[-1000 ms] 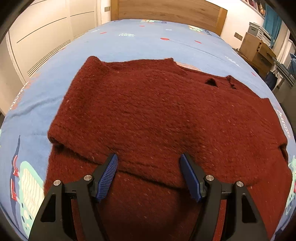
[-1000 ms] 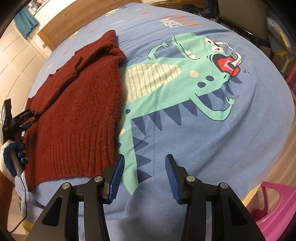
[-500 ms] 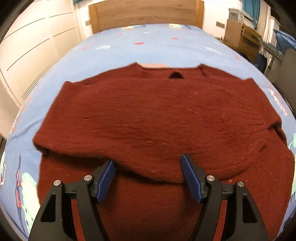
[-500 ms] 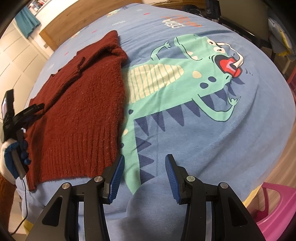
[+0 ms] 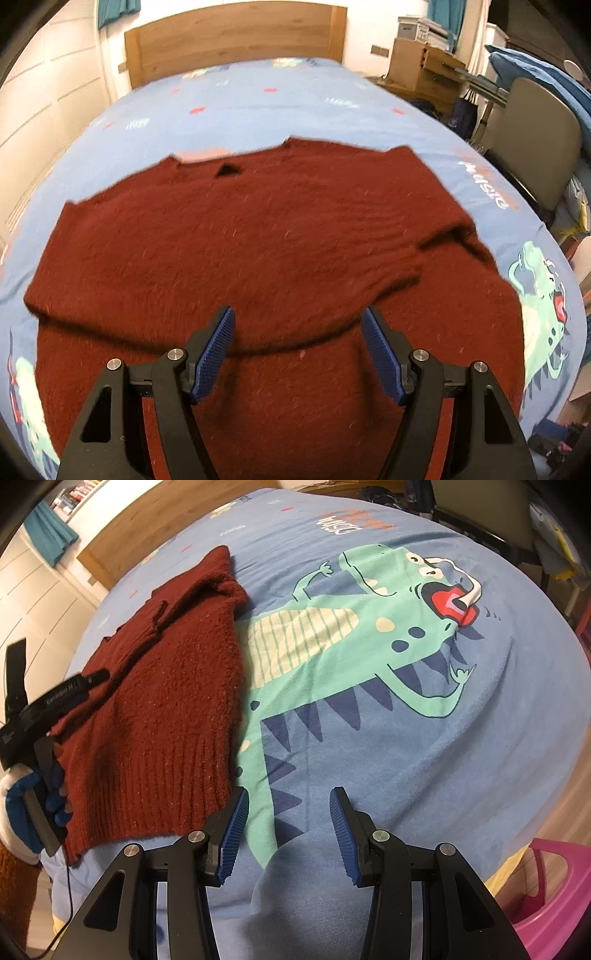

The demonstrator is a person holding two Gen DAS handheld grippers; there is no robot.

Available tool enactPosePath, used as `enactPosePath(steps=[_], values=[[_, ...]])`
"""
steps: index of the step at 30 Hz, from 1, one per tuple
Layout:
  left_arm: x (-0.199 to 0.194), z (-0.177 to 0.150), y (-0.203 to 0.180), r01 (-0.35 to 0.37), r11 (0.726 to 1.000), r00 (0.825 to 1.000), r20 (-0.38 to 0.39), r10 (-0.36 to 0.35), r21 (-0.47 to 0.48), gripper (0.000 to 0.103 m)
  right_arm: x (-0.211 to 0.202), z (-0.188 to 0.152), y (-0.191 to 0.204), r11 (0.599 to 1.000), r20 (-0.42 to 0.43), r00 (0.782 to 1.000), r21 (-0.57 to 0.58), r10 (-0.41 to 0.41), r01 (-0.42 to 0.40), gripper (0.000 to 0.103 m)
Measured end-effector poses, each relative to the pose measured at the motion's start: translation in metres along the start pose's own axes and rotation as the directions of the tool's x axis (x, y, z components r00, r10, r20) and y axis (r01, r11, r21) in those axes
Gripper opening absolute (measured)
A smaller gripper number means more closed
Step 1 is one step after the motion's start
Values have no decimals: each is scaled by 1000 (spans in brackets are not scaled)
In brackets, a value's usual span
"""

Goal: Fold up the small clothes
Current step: 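Move both grippers down toward the ribbed hem of the sweater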

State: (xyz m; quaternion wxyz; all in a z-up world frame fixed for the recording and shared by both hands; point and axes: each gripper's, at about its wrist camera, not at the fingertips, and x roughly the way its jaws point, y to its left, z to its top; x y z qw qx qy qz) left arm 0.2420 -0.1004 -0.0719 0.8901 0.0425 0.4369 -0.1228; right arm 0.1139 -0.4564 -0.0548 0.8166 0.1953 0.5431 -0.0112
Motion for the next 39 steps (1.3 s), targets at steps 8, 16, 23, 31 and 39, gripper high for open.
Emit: enactPosePath(steps=[8, 16, 23, 31, 39], values=[[48, 11, 7, -78, 997, 995, -70, 76, -26, 66, -2, 0, -9, 1000, 1, 1000, 20, 3, -3, 47], [31, 3, -15, 35, 999, 997, -73, -34, 11, 65, -4, 1, -8, 1000, 6, 1000, 17, 14, -14, 47], [-15, 7, -12, 31, 999, 999, -8, -31, 43, 65, -11, -2, 0, 1000, 35, 999, 0, 6, -6, 47], [-65, 11, 21, -7, 1000, 999, 32, 7, 3, 65, -24, -8, 7, 1000, 71, 997, -28, -3, 5, 49], [-126, -10, 68, -89, 996, 992, 83, 91, -24, 65, -43, -18, 10, 999, 103, 994, -43, 21, -17, 49]])
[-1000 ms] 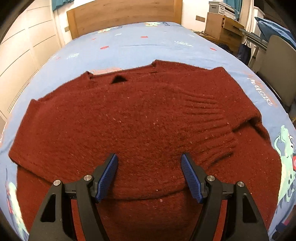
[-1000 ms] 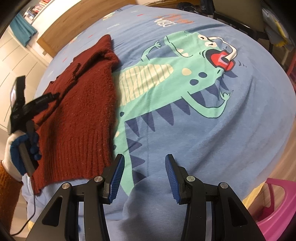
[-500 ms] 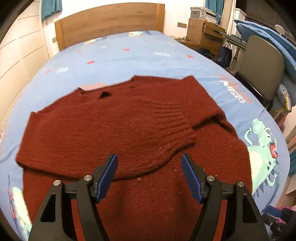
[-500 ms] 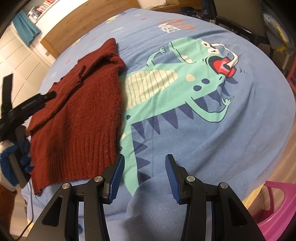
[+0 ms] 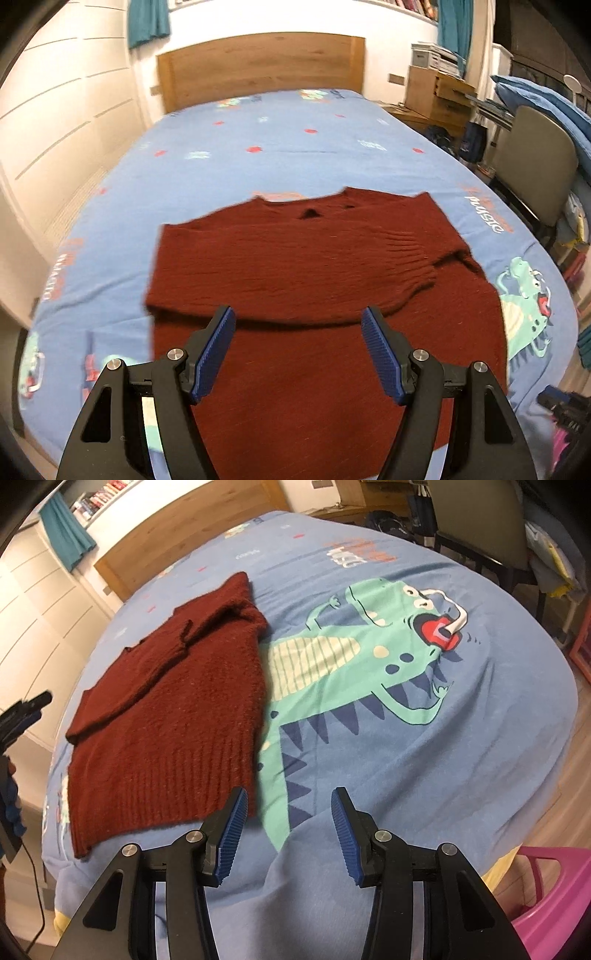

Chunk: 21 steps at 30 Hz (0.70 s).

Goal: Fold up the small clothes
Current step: 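Move both grippers down toward the ribbed hem of the sweater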

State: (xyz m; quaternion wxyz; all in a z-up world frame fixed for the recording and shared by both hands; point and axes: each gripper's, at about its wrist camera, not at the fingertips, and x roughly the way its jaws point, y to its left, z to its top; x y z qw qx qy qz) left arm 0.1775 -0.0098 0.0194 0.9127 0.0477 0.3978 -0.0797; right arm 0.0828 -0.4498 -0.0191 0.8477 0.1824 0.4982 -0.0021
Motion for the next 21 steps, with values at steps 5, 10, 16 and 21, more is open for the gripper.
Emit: enactPosePath(steps=[5, 10, 16, 21], values=[[-30, -17, 39, -54, 998, 999, 9, 54, -37, 65, -17, -3, 7, 999, 32, 999, -35, 4, -3, 54], [-66, -41, 79, -112, 992, 994, -5, 112, -56, 66, -34, -6, 13, 998, 56, 998, -61, 12, -8, 56], [-99, -77, 119, -131, 979, 991, -19, 129, -158, 67, -49, -8, 28, 995, 79, 996, -101, 29, -21, 62], [-118, -104, 135, -156, 969, 988, -36, 151, -194, 67, -62, -6, 36, 992, 93, 994, -118, 59, -48, 67]])
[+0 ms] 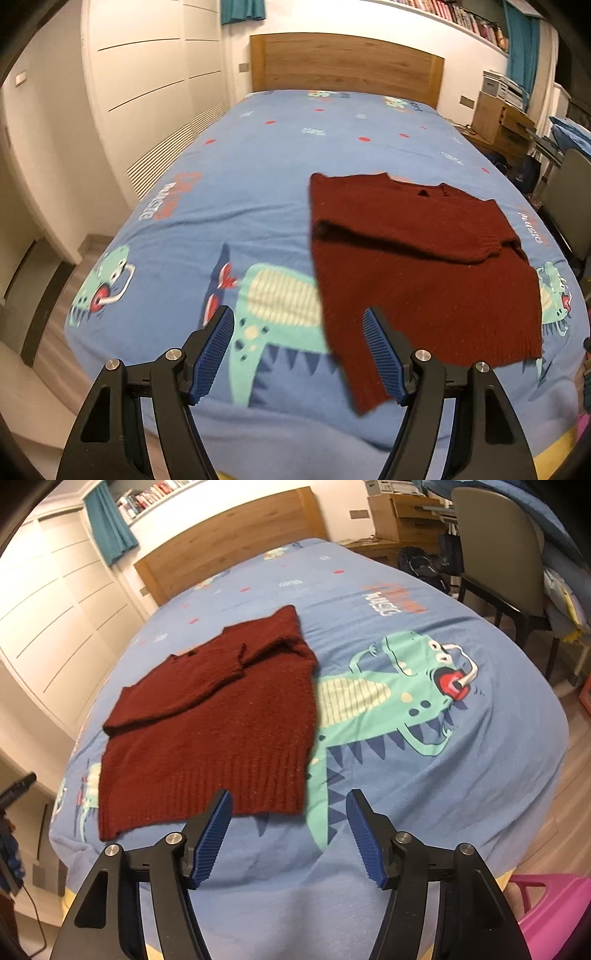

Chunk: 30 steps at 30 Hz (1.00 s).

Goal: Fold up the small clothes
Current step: 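Move both grippers down toward the ribbed hem of the sweater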

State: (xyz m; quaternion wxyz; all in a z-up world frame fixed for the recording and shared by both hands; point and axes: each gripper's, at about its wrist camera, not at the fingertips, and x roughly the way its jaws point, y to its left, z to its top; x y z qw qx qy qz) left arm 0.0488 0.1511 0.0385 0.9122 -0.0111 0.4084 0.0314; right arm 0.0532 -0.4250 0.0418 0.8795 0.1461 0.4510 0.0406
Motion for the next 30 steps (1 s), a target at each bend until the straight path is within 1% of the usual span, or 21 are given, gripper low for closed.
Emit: enactPosePath(steps=[3, 7, 9, 15, 20, 23, 27, 30], values=[[-5, -10, 12, 0, 999, 1000, -12, 0, -33, 67, -5, 4, 0, 1000, 12, 1000, 3, 8, -8, 68], [2, -15, 24, -16, 997, 999, -44, 13, -79, 67, -6, 8, -3, 1000, 17, 1000, 17, 15, -15, 68], [8, -18, 26, -13, 995, 998, -62, 7, -100, 67, -4, 8, -5, 1000, 13, 1000, 21, 17, -18, 68], [31, -24, 19, -21, 994, 993, -117, 9, -108, 67, 14, 6, -13, 999, -23, 999, 49, 25, -24, 68], [53, -30, 24, -36, 991, 985, -171, 14, -125, 67, 36, 9, -23, 996, -55, 998, 84, 20, -15, 68], [64, -33, 29, -33, 988, 980, -200, 2, -152, 67, 48, 13, -27, 996, -71, 997, 93, 14, -8, 68], [78, -38, 30, 9, 982, 972, -229, -53, -190, 67, 64, 17, -29, 995, -99, 995, 100, 6, 4, 68], [89, -41, 27, 30, 980, 964, -252, -81, -198, 67, 77, 19, -29, 995, -124, 992, 98, -3, 15, 68]])
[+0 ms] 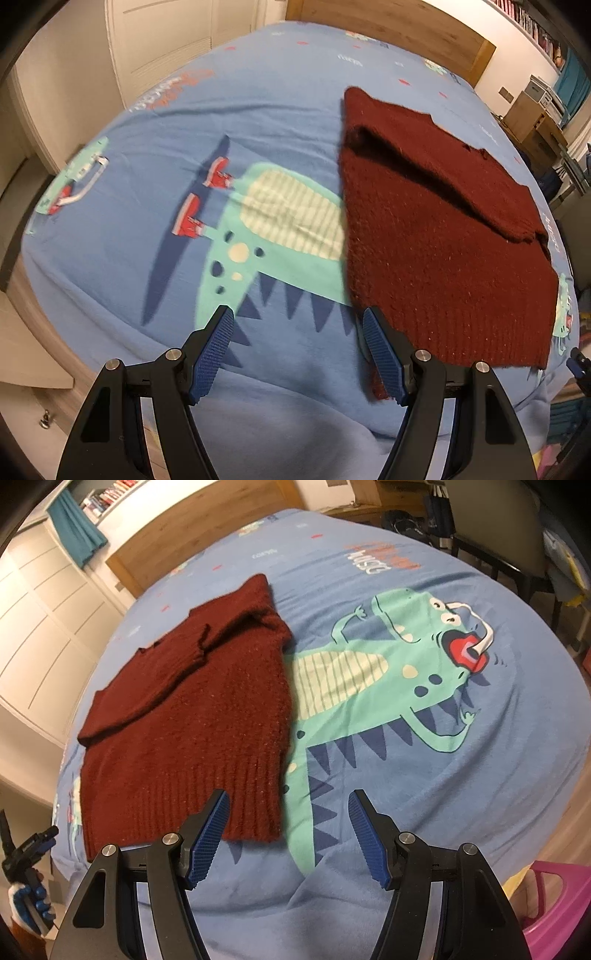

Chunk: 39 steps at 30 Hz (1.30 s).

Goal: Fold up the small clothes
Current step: 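Move both grippers down toward the ribbed hem of the sweater, then close both grippers on the ribbed hem, side by side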

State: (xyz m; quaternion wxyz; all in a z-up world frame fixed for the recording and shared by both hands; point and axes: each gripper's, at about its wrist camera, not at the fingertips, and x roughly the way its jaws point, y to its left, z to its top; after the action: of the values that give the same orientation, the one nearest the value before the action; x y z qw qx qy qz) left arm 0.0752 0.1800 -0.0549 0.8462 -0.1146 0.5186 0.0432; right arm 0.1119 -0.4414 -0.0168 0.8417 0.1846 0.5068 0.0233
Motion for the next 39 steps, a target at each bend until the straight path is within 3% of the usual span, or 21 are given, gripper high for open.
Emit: enactPosePath(steps=[9, 25, 34, 39], values=[[24, 4, -12, 21, 1000, 998, -51, -21, 17, 67, 22, 3, -7, 1000, -49, 999, 9, -17, 17, 68], [60, 5, -23, 130, 991, 978, -167, -124, 22, 67, 78, 6, 16, 998, -154, 986, -12, 67, -70, 72], [66, 5, -26, 240, 971, 951, -205, -230, 22, 67, 88, 8, 28, 993, -167, 980, -35, 108, -116, 76], [71, 3, -30, 315, 949, 925, -222, -307, 1, 67, 95, 9, 38, 986, -183, 973, -56, 143, -155, 76]])
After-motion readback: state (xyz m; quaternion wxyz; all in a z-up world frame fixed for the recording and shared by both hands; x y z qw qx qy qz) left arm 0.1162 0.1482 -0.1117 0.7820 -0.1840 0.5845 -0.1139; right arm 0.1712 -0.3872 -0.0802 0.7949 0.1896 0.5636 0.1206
